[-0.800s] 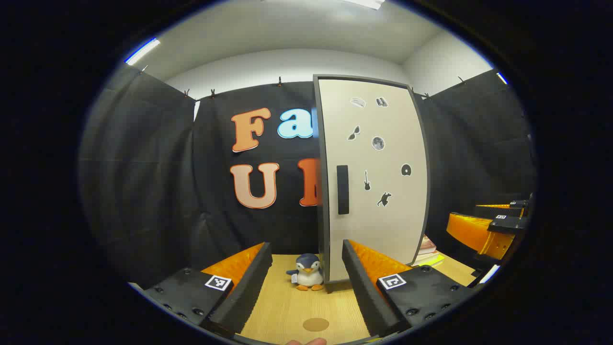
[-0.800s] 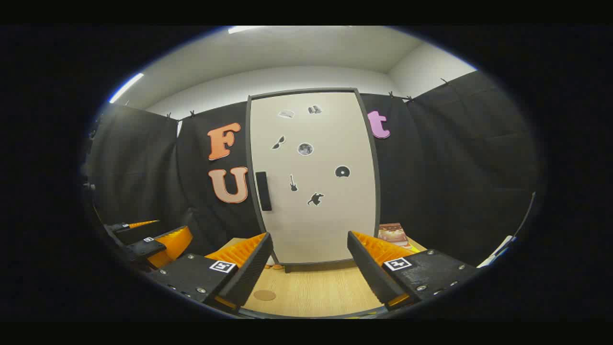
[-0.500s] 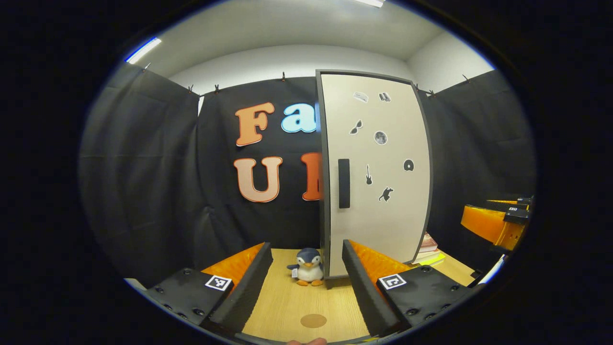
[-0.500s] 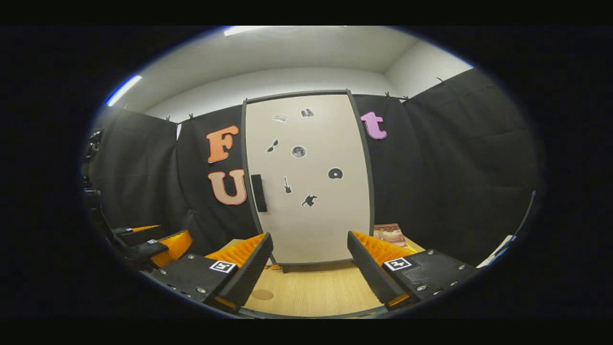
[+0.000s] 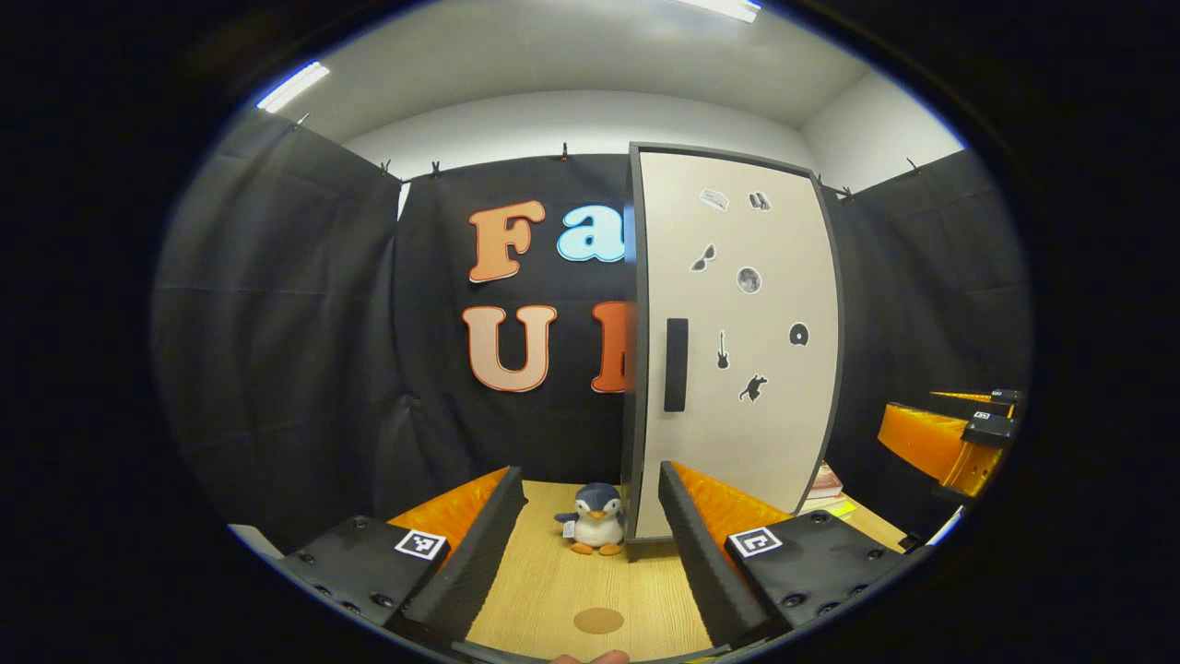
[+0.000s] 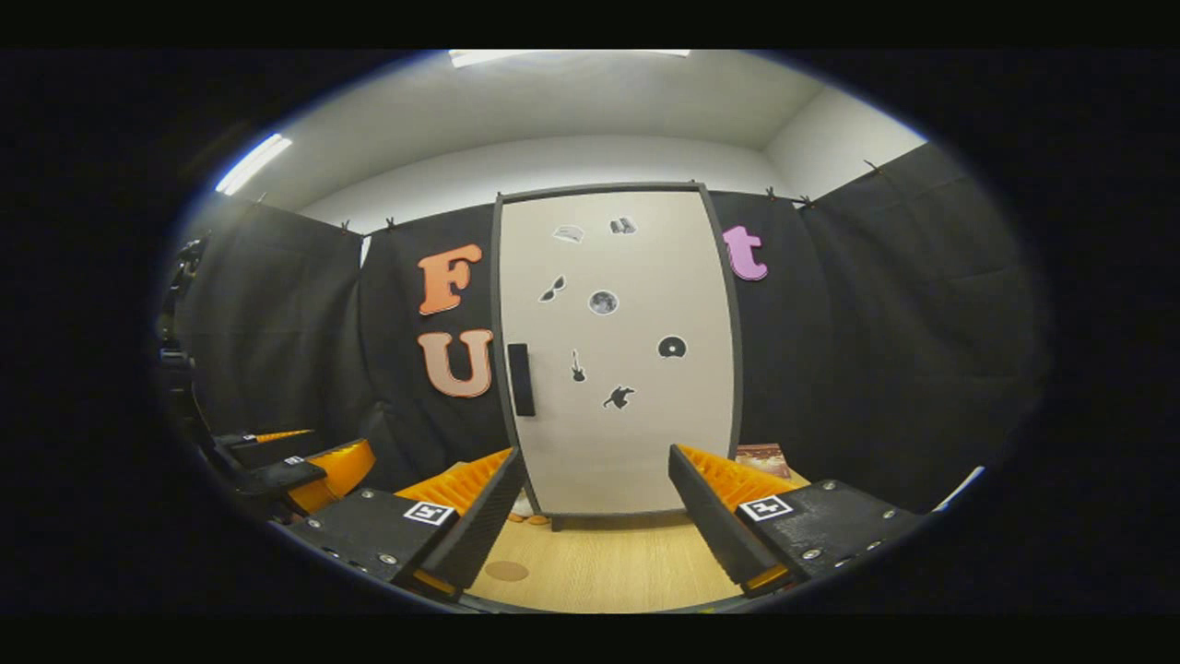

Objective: Open the cabinet door with the right hand, grasp the bottle in the cabinet with the left hand and place it on the coaster, then close the cabinet door with the right hand.

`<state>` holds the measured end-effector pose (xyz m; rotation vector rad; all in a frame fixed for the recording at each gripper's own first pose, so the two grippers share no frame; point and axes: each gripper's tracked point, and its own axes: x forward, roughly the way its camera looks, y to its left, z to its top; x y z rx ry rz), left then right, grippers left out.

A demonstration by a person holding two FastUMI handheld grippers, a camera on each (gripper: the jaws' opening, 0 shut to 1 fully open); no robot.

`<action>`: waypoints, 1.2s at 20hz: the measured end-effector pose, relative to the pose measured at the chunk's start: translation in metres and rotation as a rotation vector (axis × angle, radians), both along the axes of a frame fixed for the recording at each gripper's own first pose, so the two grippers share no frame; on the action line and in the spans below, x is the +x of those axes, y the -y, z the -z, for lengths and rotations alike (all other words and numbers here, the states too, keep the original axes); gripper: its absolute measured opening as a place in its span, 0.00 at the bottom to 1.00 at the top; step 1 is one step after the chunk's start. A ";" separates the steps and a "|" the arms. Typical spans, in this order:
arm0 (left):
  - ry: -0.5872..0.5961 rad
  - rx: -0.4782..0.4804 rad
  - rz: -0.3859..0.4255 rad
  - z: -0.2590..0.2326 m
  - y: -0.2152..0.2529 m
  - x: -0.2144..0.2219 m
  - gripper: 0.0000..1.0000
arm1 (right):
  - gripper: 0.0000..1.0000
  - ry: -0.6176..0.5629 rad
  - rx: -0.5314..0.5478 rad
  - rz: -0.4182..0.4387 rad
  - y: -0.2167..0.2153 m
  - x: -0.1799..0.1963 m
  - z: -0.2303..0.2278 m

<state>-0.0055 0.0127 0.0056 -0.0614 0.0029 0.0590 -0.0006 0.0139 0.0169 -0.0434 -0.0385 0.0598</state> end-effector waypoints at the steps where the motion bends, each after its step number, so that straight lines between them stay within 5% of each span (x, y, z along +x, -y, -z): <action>1: 0.005 -0.003 -0.002 -0.002 -0.001 0.002 0.96 | 0.96 0.003 -0.002 -0.001 -0.002 0.001 -0.002; 15: 0.003 -0.025 0.012 0.004 -0.009 0.013 0.96 | 0.96 -0.025 0.003 0.008 -0.012 0.021 0.008; 24: -0.024 -0.050 0.053 0.024 -0.021 0.029 0.96 | 0.96 -0.013 -0.013 -0.024 -0.055 0.090 -0.002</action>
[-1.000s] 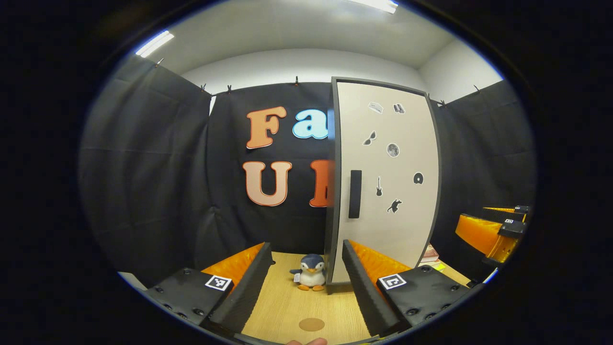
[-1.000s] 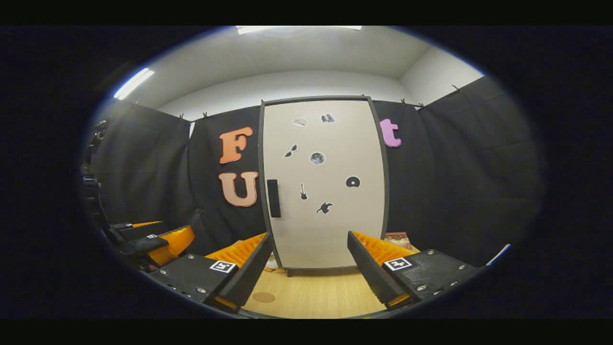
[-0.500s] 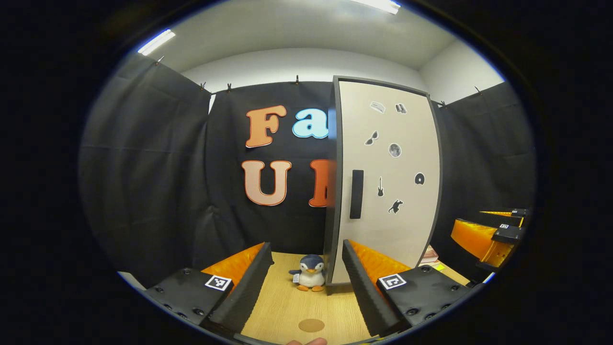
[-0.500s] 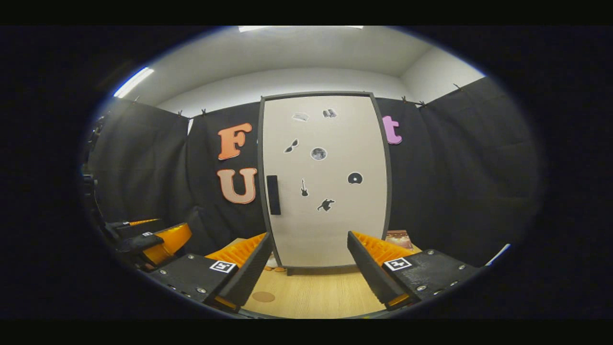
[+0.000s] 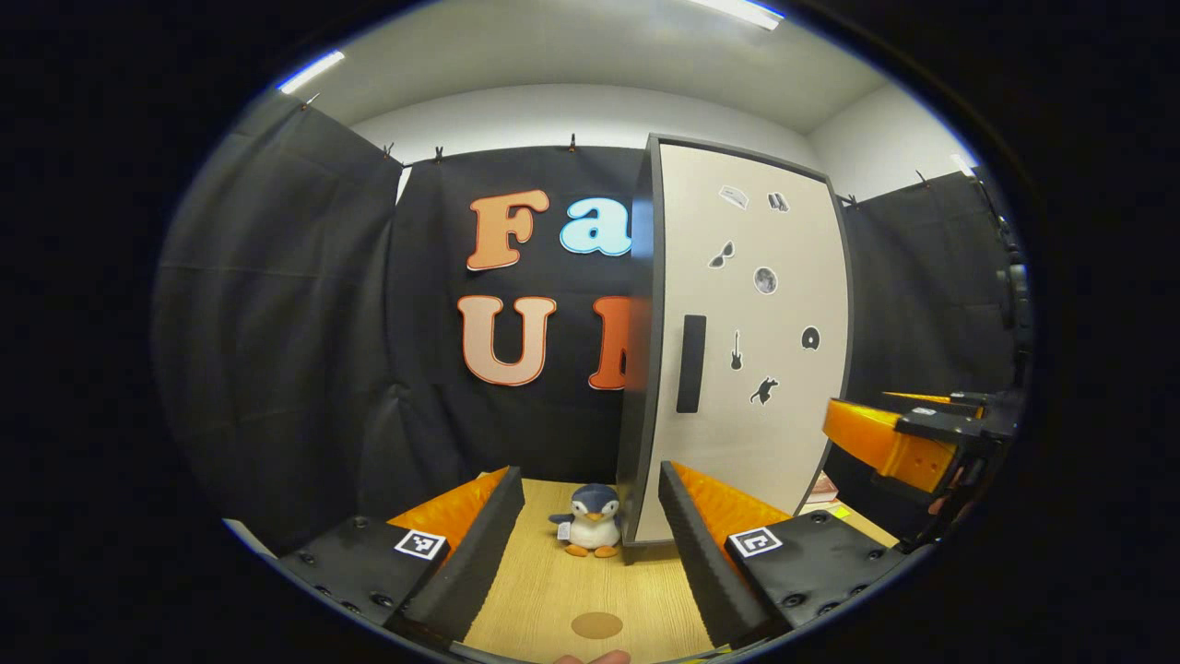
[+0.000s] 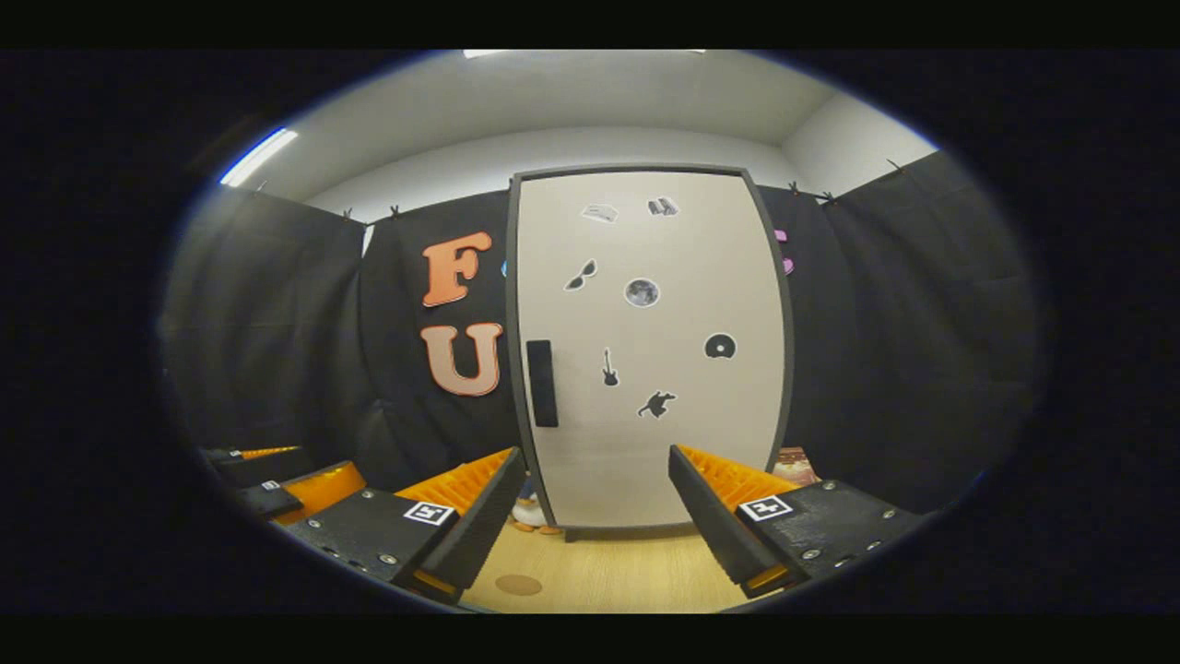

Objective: Open the cabinet door with the right hand, grasp the bottle in the cabinet with the left hand and place it on the coaster, then close the cabinet door with the right hand.

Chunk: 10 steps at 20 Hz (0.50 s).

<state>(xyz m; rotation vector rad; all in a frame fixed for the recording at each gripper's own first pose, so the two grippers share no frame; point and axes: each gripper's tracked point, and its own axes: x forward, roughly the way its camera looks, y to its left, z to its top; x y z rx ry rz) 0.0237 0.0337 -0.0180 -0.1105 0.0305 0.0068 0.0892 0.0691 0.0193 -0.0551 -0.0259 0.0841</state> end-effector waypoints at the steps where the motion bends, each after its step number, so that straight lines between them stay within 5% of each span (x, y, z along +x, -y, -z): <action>1: -0.002 0.000 0.003 0.003 -0.004 0.001 0.96 | 0.96 0.006 -0.002 -0.009 -0.009 0.013 -0.001; 10: -0.035 0.016 0.027 0.034 -0.054 0.034 0.96 | 1.00 0.024 -0.014 -0.021 -0.068 0.148 -0.004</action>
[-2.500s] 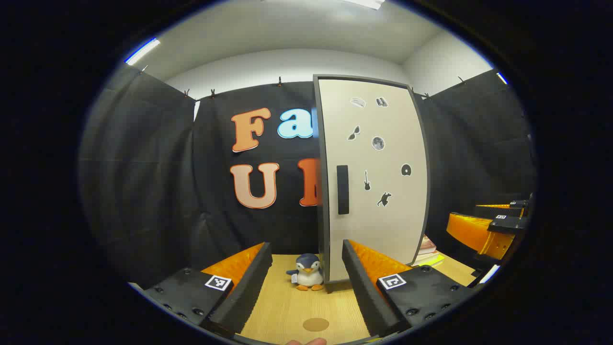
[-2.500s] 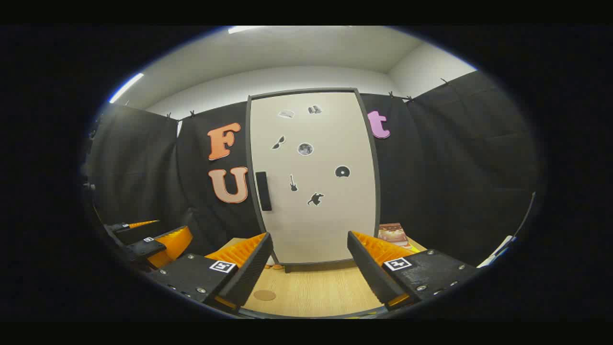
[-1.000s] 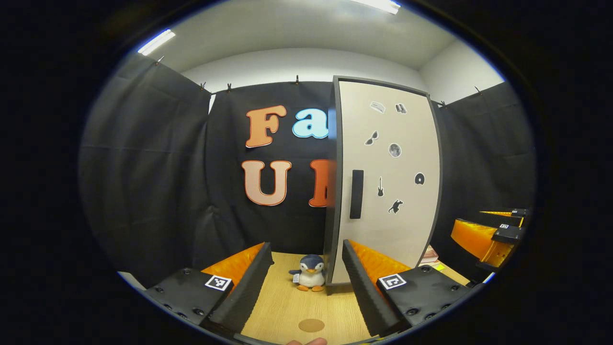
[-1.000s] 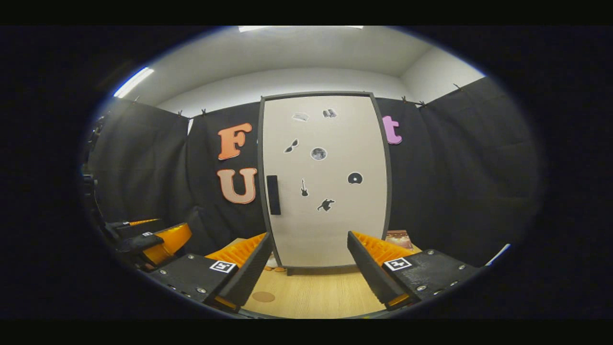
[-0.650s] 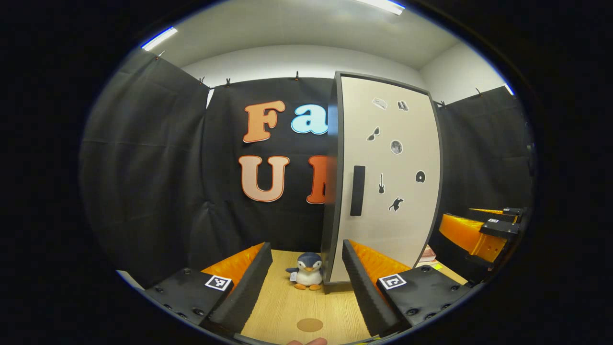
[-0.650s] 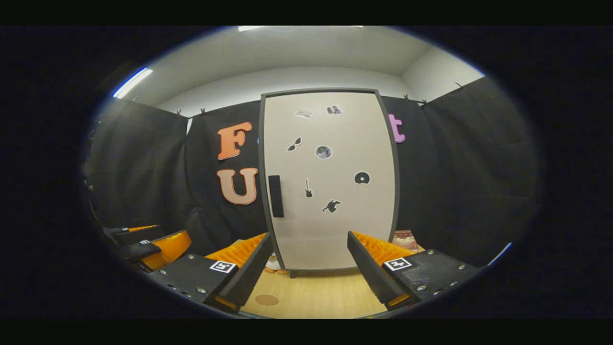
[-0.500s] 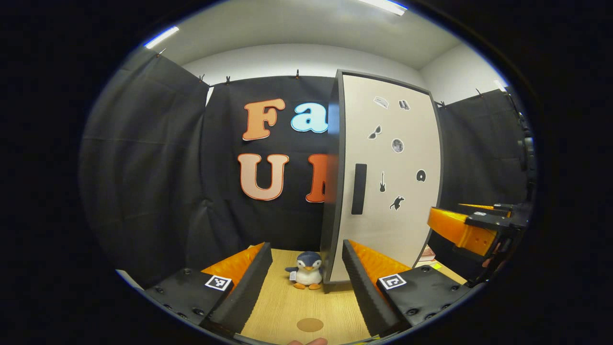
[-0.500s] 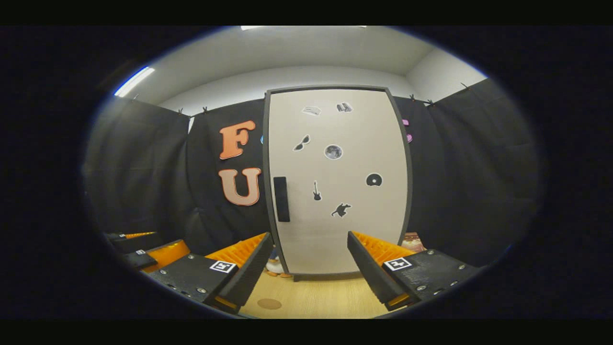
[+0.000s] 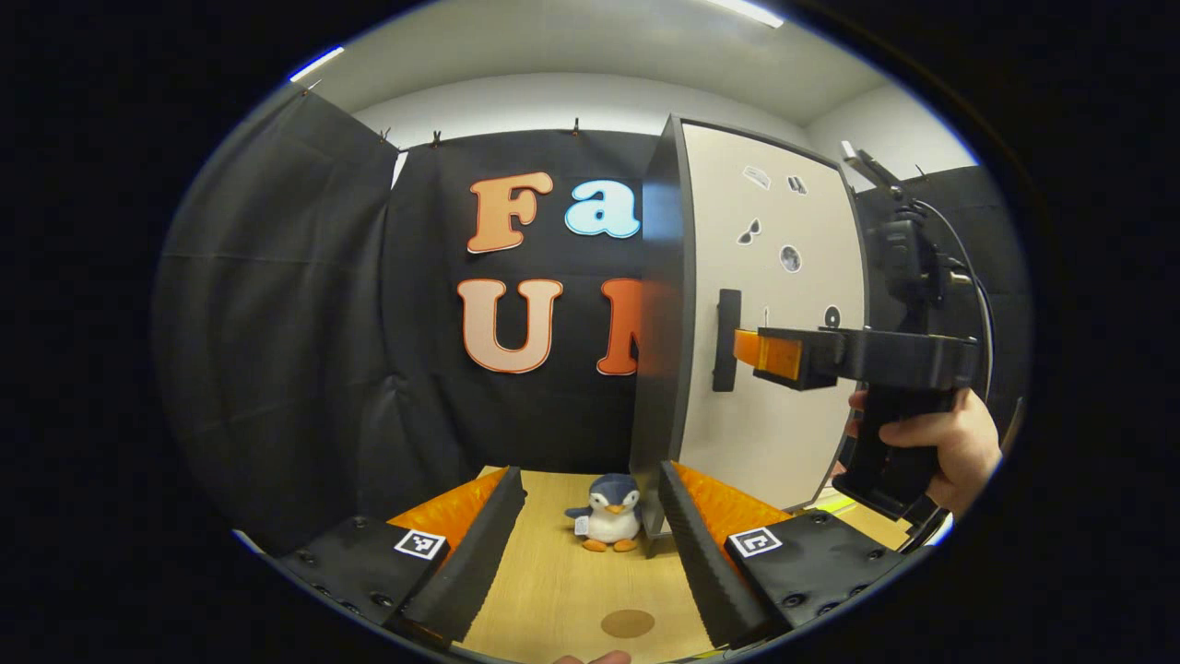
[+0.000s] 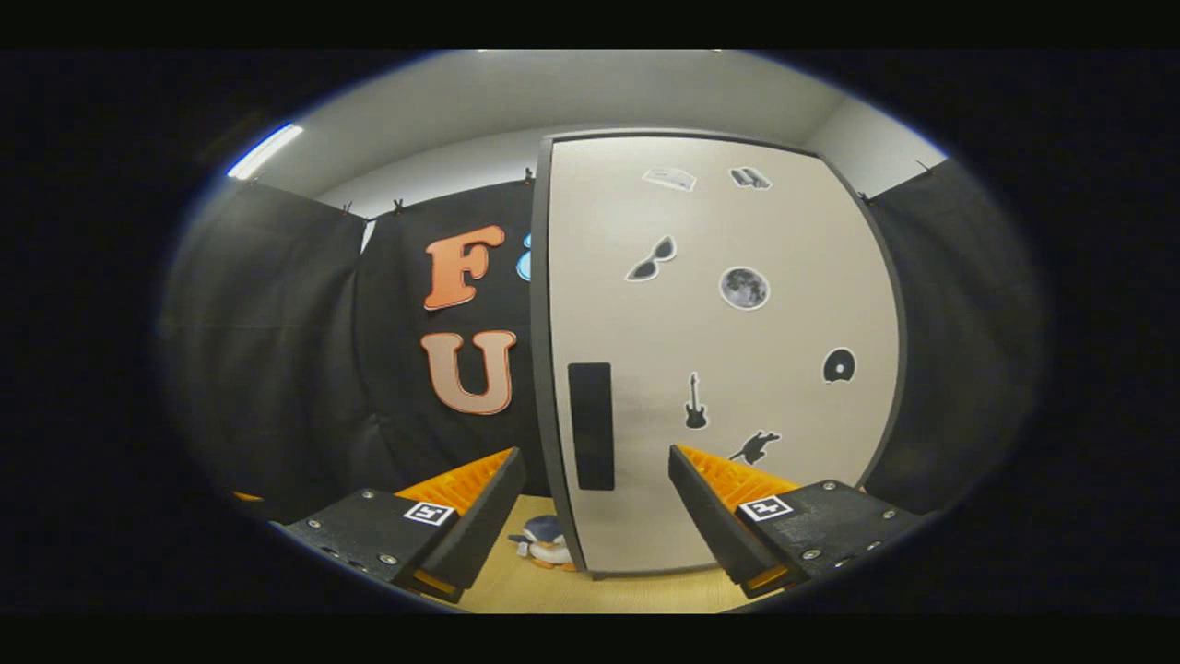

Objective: Open the cabinet door with the right hand, grasp the bottle in the cabinet with the left hand and place it on the coaster, then close the cabinet door with the right hand.

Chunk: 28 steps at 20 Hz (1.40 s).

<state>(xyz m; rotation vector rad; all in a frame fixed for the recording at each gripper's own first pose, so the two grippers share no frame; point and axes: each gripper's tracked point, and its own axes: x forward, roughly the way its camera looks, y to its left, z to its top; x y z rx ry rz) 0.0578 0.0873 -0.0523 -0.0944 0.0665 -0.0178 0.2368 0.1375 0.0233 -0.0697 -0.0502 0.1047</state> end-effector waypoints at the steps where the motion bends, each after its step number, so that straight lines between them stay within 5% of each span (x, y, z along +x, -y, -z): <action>1: -0.005 -0.005 0.004 0.004 -0.004 0.005 0.96 | 0.96 0.007 -0.003 0.007 -0.003 0.013 -0.002; 7: -0.029 -0.008 0.004 0.019 -0.027 0.028 0.96 | 0.88 0.014 0.010 0.068 -0.003 0.062 -0.003; 11: -0.030 -0.009 -0.004 0.022 -0.039 0.037 0.95 | 0.66 -0.020 0.025 0.105 0.005 0.075 0.009; 14: -0.040 -0.009 -0.012 0.027 -0.043 0.038 0.96 | 0.37 -0.015 0.044 0.090 0.000 0.075 0.010; 22: -0.047 0.018 -0.016 0.028 -0.029 0.023 0.96 | 0.19 -0.030 0.069 0.049 0.002 0.047 0.012; 28: -0.051 0.048 -0.021 0.021 0.004 -0.027 0.96 | 0.18 -0.015 0.091 0.066 0.039 -0.024 0.016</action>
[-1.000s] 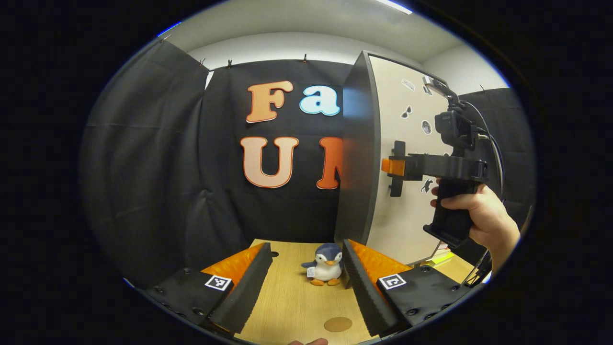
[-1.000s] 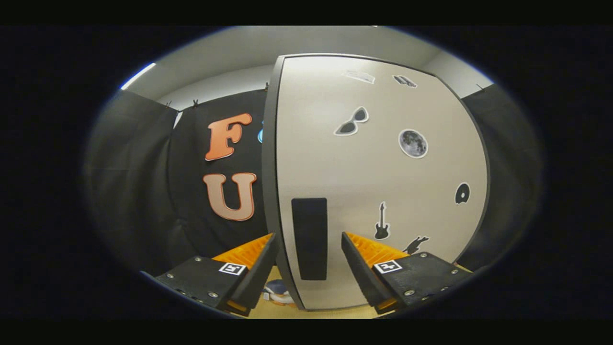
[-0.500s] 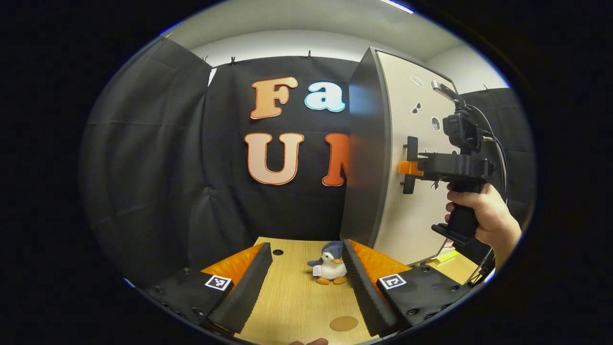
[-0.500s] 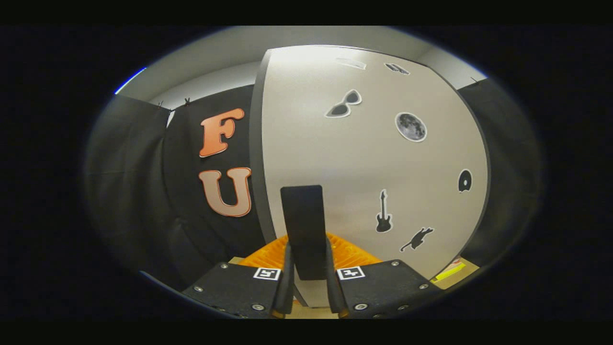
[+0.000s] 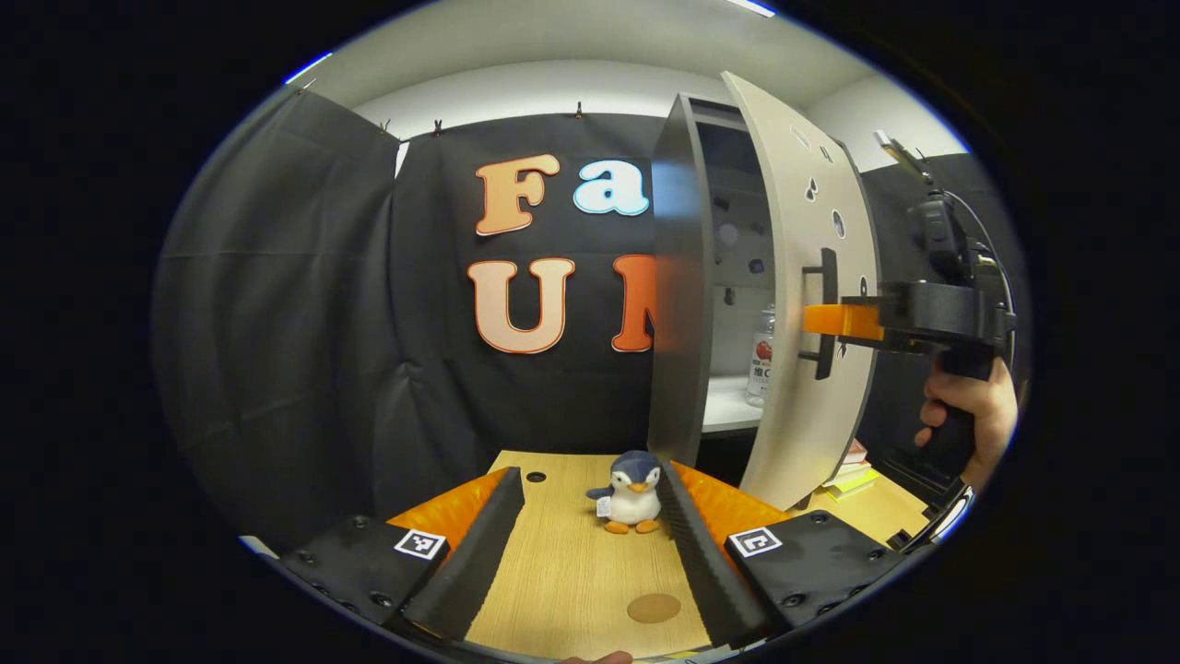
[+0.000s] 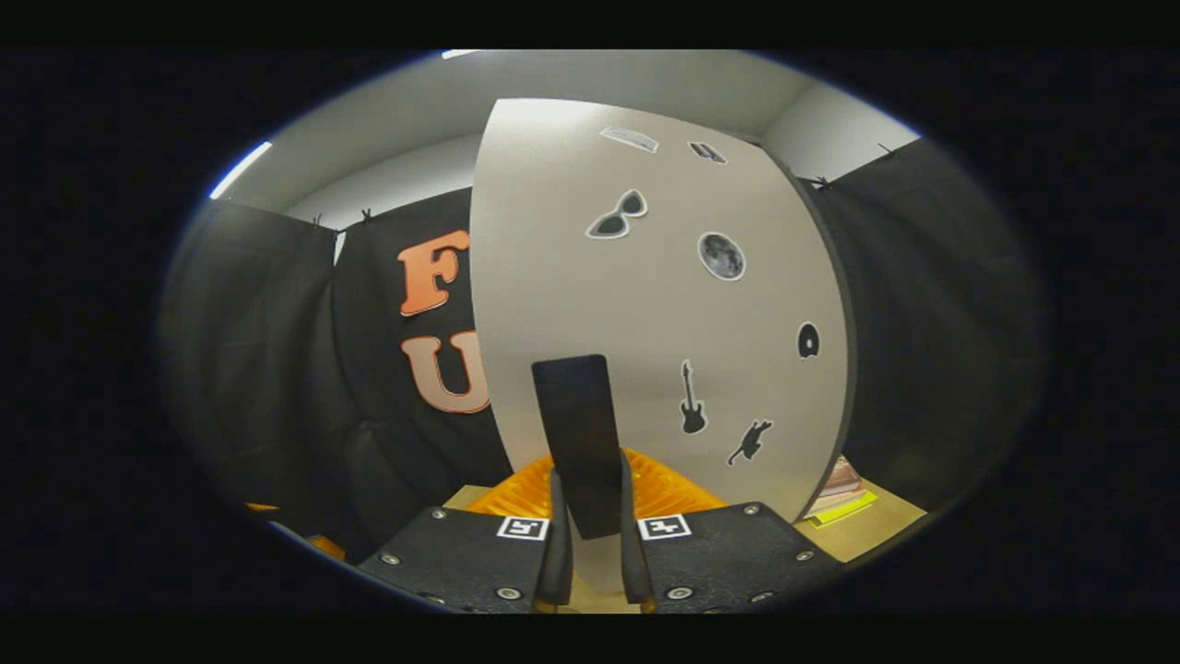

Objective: Open the cabinet door with the right hand, grasp the bottle in the cabinet with the left hand and place it on the coaster, then close the cabinet door with the right hand.

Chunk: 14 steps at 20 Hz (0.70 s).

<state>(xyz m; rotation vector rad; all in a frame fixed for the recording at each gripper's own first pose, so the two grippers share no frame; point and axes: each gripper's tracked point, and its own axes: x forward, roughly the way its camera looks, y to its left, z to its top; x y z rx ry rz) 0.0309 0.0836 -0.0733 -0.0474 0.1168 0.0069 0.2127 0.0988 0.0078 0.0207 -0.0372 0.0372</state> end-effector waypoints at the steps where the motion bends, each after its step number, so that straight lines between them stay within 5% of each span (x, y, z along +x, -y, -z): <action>1: 0.003 0.006 0.001 -0.003 0.006 -0.006 0.96 | 0.21 -0.004 0.010 -0.001 0.005 -0.006 0.001; 14: -0.007 0.018 0.033 -0.016 0.107 -0.060 0.96 | 0.14 0.019 0.015 0.065 0.101 -0.083 -0.008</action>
